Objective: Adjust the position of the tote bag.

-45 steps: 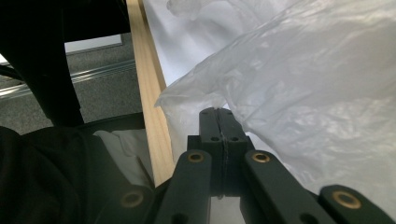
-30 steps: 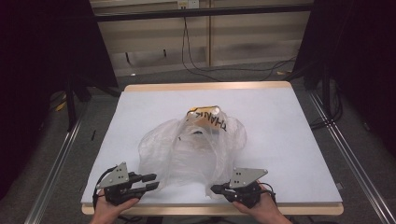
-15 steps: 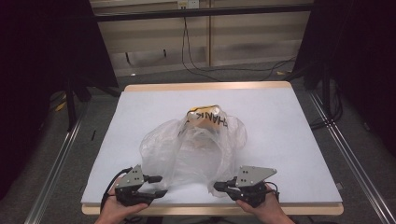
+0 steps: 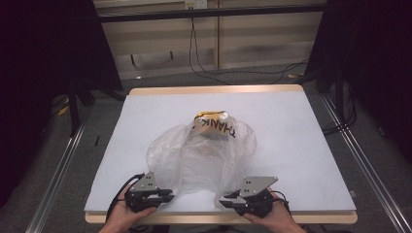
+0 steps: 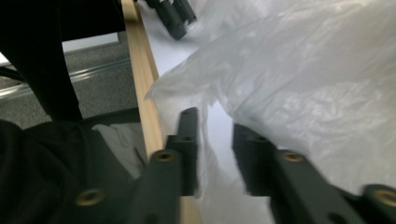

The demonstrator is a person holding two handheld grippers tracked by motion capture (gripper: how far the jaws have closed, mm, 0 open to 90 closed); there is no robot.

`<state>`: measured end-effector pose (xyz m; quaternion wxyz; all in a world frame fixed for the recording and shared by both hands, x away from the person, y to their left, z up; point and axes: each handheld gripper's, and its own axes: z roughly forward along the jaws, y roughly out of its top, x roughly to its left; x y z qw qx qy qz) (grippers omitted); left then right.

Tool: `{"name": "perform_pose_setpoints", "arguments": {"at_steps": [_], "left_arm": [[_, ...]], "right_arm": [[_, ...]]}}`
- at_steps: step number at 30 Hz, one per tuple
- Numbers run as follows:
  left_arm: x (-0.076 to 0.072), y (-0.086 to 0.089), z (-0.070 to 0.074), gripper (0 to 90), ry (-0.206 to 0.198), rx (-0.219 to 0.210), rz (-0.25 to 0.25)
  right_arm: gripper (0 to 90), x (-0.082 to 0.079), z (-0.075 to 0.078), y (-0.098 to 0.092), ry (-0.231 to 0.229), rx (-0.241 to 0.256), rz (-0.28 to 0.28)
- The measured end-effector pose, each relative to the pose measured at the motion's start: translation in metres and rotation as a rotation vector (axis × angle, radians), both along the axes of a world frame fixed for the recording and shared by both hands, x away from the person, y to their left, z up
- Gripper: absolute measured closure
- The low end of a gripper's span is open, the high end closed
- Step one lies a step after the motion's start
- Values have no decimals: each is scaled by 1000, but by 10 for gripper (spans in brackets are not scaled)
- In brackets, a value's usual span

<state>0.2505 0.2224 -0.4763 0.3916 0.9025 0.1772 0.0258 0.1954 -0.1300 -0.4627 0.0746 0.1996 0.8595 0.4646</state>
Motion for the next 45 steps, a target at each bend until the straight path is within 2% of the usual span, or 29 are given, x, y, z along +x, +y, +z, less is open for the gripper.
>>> {"name": "perform_pose_setpoints", "arguments": {"at_steps": [1, 2, 5, 12, 13, 15, 16, 18, 19, 20, 21, 22, 23, 24, 26, 30, 31, 34, 37, 38, 40, 44, 45], "left_arm": [[0, 1, 0, 874, 7, -4, -5], [0, 1, 1, 874, 7, 5, -5], [-1, 1, 2, 884, 10, -20, -12], [-1, 4, 5, 885, 8, -44, -10], [-2, 5, 5, 884, 8, -62, -11], [-2, 6, 6, 884, 3, -60, -10], [-2, 6, 6, 884, 3, -67, -11], [-3, 7, 7, 884, -1, -68, -11], [-3, 7, 7, 884, -1, -69, -11], [-3, 6, 7, 884, 0, -92, -16], [-3, 7, 8, 884, -3, -85, -19], [-4, 7, 9, 885, -4, -96, -21], [-5, 8, 10, 885, -8, -105, -22], [-6, 10, 13, 885, -13, -134, -25], [-6, 11, 14, 886, -19, -148, -26], [-6, 18, 22, 887, -28, -232, -3], [-6, 19, 24, 887, -44, -246, 0], [-6, 24, 32, 887, -66, -283, 7], [-5, 26, 43, 888, -94, -330, 27], [-5, 26, 43, 888, -94, -330, 27], [-5, 26, 48, 888, -100, -360, 38], [-4, 29, 58, 889, -127, -374, 48], [-4, 29, 63, 889, -146, -371, 59]], "right_arm": [[603, -2, -4, 0, 8, -15, 15], [603, -2, -4, 0, 8, -15, 15], [507, -7, -10, 1, 13, -58, 29], [462, -8, -16, 7, 29, -110, 72], [439, -9, -19, 8, 29, -128, 86], [429, -10, -19, 9, 31, -139, 93], [457, -11, -20, 10, 23, -151, 88], [582, -12, -19, 10, 9, -159, 71], [748, -10, -18, 9, 10, -144, 72], [748, -10, -18, 9, 10, -144, 72], [797, -10, -17, 8, 10, -135, 70], [869, -8, -14, 5, 18, -98, 70], [869, -8, -14, 5, 18, -98, 70], [894, -7, -8, 2, 5, -67, 55], [898, -6, -4, 0, 1, -52, 43], [900, -2, 10, -9, -37, 21, -8], [900, 0, 18, -14, -49, 56, -24], [900, 1, 25, -18, -72, 77, -40], [900, 3, 37, -27, -98, 122, -71], [900, 3, 37, -27, -98, 122, -71], [900, 5, 45, -34, -116, 148, -95], [900, 6, 53, -40, -137, 168, -109], [900, 7, 58, -42, -150, 180, -122]]}}
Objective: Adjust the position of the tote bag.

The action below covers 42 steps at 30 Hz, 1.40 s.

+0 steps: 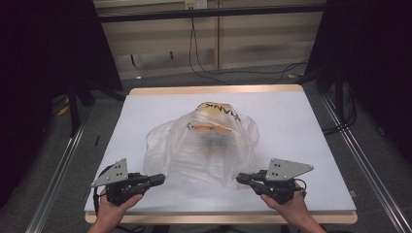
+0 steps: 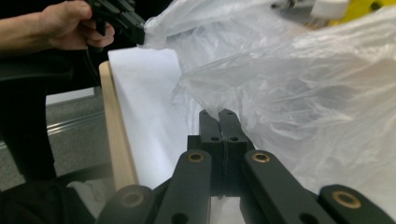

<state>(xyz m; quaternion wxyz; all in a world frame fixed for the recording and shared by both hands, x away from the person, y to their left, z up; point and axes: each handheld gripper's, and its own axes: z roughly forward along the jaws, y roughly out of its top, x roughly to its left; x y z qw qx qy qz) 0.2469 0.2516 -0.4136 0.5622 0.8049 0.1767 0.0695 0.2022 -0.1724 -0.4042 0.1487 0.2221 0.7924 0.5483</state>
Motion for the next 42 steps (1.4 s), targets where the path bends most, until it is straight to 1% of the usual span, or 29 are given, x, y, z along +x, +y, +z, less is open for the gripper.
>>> {"name": "perform_pose_setpoints", "arguments": {"at_steps": [1, 2, 3, 4, 5, 7, 9, 10, 11, 13, 14, 15, 16, 17, 21, 22, 24, 25, 26, 27, 29, 30, 33, 35, 37, 38, 39, 41, 42], "left_arm": [[0, 0, 0, 889, 0, 0, 0], [0, 0, 2, 889, 4, -15, 2], [1, 0, 9, 889, -14, -18, 10], [1, 0, 9, 889, -14, -18, 10], [2, 0, 13, 889, -29, -20, 15], [4, 0, 22, 889, -48, -45, 29], [7, -1, 32, 890, -83, -49, 35], [12, -3, 41, 890, -98, -63, 38], [12, -3, 41, 890, -98, -63, 38], [16, -5, 49, 890, -114, -73, 40], [20, -9, 57, 890, -133, -75, 45], [20, -9, 57, 890, -133, -75, 45], [23, -10, 61, 890, -146, -75, 47], [25, -11, 65, 890, -151, -82, 49], [33, -15, 78, 890, -158, -109, 60], [35, -15, 81, 890, -172, -104, 64], [39, -16, 87, 890, -178, -134, 73], [42, -16, 90, 891, -183, -129, 71], [44, -18, 93, 891, -191, -141, 82], [46, -19, 96, 891, -193, -148, 77], [48, -21, 102, 890, -215, -148, 85], [49, -22, 105, 891, -224, -157, 86], [53, -26, 111, 891, -232, -155, 90], [58, -28, 113, 891, -228, -165, 83], [63, -31, 116, 891, -240, -147, 88], [66, -32, 118, 891, -241, -146, 89], [71, -32, 118, 891, -239, -149, 95], [77, -32, 119, 891, -230, -168, 94], [79, -31, 118, 891, -231, -171, 98]], "right_arm": [[900, 0, 0, 0, 0, 0, 0], [900, 0, 3, -1, -7, 7, -4], [900, 1, 10, -4, -24, 28, -8], [900, 1, 10, -4, -24, 28, -8], [900, 2, 13, -6, -28, 45, -15], [900, 3, 20, -10, -47, 55, -28], [900, 5, 28, -12, -66, 72, -32], [900, 8, 35, -13, -84, 80, -32], [900, 8, 35, -13, -84, 80, -32], [900, 11, 43, -12, -99, 85, -36], [900, 15, 49, -11, -114, 85, -45], [900, 15, 49, -11, -114, 85, -45], [900, 18, 55, -12, -125, 98, -48], [900, 18, 55, -12, -125, 98, -48], [900, 24, 67, -15, -138, 123, -59], [900, 25, 70, -17, -147, 126, -67], [900, 27, 75, -20, -155, 143, -76], [900, 28, 77, -22, -163, 149, -82], [900, 29, 79, -24, -166, 157, -84], [900, 31, 83, -27, -180, 168, -96], [900, 32, 84, -29, -179, 172, -98], [900, 34, 87, -33, -189, 173, -110], [900, 36, 88, -37, -190, 186, -119], [900, 40, 91, -40, -187, 179, -133], [900, 46, 95, -43, -180, 184, -140], [900, 48, 97, -45, -186, 196, -147], [900, 53, 101, -50, -188, 210, -153], [900, 55, 103, -53, -188, 212, -155], [900, 56, 104, -56, -200, 223, -169]]}}
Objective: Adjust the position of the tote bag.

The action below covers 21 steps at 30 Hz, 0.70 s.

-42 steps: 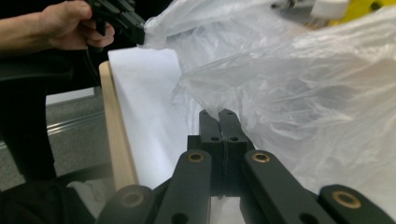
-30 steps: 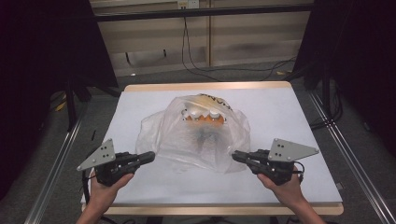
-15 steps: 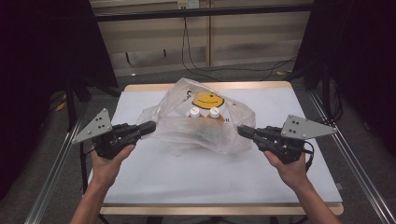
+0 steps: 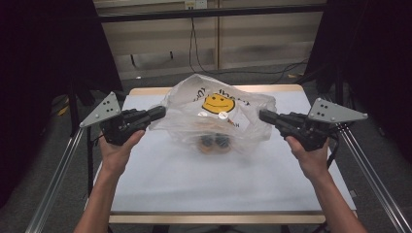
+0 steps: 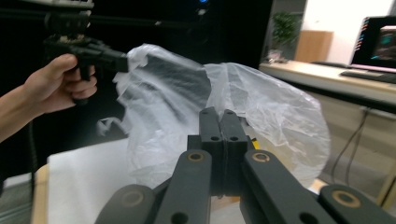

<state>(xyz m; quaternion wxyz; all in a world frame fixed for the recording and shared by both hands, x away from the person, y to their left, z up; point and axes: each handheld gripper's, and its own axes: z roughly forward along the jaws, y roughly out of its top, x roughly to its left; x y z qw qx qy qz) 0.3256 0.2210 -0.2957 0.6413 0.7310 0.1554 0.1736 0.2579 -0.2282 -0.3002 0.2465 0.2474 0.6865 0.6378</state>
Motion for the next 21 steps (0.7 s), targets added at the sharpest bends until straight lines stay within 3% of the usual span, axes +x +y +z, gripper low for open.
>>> {"name": "perform_pose_setpoints", "arguments": {"at_steps": [4, 5, 9, 14, 18, 19, 21], "left_arm": [[7, 6, -3, 892, -4, -11, 30], [9, 8, -1, 892, -7, 6, 23], [16, 15, 5, 892, -11, -45, 32], [29, 15, 4, 892, 1, -15, 44], [31, 17, 3, 893, 8, -35, 64], [32, 18, 3, 892, 5, -22, 58], [31, 20, 1, 892, 3, -51, 71]], "right_arm": [[900, 4, 4, -13, -13, 13, -55], [900, 5, 5, -16, -12, 15, -61], [900, 14, 11, -22, -3, 14, -69], [900, 25, 20, -23, -1, 1, -81], [900, 31, 22, -28, -12, 9, -107], [900, 32, 22, -30, -10, 17, -114], [900, 33, 23, -38, -18, 45, -122]]}}
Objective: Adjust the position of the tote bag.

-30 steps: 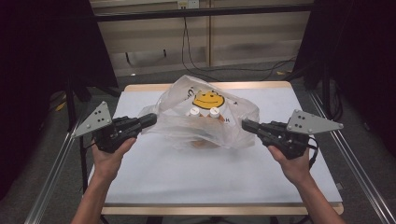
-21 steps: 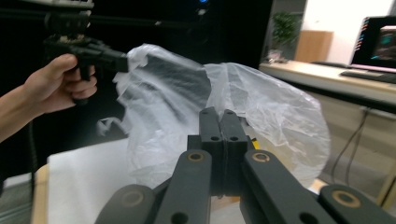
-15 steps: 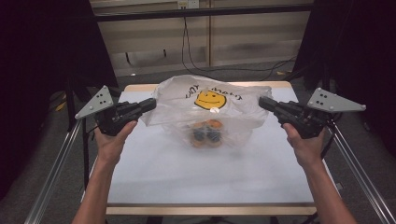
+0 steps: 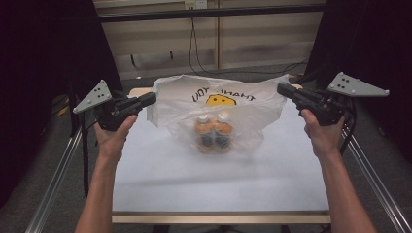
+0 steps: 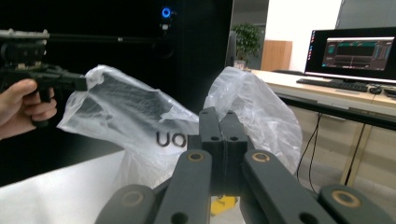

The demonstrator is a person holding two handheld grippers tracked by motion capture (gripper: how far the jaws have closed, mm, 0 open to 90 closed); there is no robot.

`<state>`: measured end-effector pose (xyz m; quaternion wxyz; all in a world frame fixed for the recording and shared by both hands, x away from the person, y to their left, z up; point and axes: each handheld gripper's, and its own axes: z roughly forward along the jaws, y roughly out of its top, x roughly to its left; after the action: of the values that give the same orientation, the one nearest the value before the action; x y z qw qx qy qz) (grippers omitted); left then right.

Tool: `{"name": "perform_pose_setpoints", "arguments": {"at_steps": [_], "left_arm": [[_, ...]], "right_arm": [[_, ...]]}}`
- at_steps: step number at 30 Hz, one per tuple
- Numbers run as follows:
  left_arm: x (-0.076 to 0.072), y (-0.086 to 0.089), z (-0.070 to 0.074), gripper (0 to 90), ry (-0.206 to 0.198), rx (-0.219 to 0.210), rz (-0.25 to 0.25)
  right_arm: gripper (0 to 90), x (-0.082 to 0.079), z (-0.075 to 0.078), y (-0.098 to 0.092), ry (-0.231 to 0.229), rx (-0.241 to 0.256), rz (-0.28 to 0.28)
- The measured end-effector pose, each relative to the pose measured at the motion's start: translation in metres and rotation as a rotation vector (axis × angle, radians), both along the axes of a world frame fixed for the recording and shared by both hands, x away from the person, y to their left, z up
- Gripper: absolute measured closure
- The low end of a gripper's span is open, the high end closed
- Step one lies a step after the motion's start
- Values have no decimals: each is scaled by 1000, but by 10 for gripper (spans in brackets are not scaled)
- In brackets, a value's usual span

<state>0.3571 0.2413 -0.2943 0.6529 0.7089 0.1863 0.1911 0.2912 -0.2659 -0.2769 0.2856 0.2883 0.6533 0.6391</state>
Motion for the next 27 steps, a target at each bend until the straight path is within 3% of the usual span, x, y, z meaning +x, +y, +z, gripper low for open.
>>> {"name": "perform_pose_setpoints", "arguments": {"at_steps": [2, 6, 10, 16, 19, 24, 27], "left_arm": [[1, 2, 1, 893, -3, 3, -2], [6, 5, 2, 893, -8, -3, 4], [11, 7, -1, 894, -3, 11, 22], [23, 11, -6, 894, 16, 2, 46], [26, 14, -9, 894, 25, 23, 66], [33, 19, -19, 895, 57, 19, 81], [36, 22, -26, 895, 74, 46, 78]], "right_arm": [[900, 0, 1, -2, -7, 6, -2], [900, 4, -2, -11, -33, 66, 15], [900, 10, -2, -15, -13, 22, -15], [900, 20, -7, -25, 4, 38, -58], [900, 25, -13, -27, 24, 9, -97], [900, 33, -24, -30, 60, 2, -111], [900, 34, -30, -31, 80, -11, -108]]}}
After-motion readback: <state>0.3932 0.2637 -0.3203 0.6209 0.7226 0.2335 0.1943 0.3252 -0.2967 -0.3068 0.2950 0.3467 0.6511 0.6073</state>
